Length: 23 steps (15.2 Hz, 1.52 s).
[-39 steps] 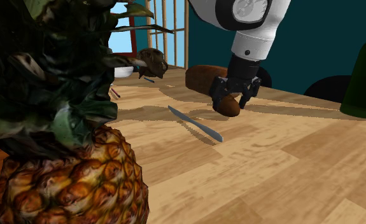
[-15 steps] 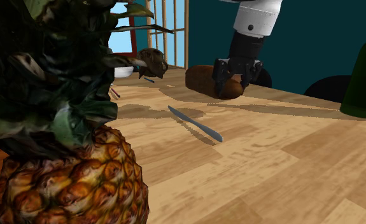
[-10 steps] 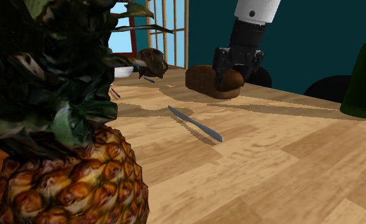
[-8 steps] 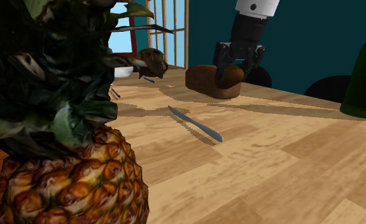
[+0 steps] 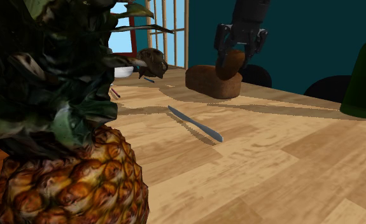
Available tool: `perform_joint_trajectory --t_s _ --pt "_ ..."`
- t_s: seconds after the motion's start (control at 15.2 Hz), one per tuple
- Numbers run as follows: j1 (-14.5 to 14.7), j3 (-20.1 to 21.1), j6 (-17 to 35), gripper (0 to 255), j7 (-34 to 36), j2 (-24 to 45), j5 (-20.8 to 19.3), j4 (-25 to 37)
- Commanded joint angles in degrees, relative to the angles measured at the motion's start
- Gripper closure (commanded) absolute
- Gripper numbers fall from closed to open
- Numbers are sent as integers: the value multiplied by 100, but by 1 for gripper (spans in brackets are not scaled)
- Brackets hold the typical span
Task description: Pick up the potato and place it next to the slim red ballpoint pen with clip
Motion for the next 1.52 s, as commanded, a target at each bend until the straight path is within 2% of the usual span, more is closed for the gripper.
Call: perform_joint_trajectory --t_s 0.0,0.33,0.66,1.06,1.45 --pt "-6 -2 -115 255 31 0 -5 116" --pt "376 196 350 255 488 -822 -110 -1011" --pt "704 467 715 255 1013 -1495 -165 -1883" --pt "1061 869 1066 255 1701 -2136 -163 -2667" --pt "1411 1330 1355 255 2435 -2594 -106 -3200"
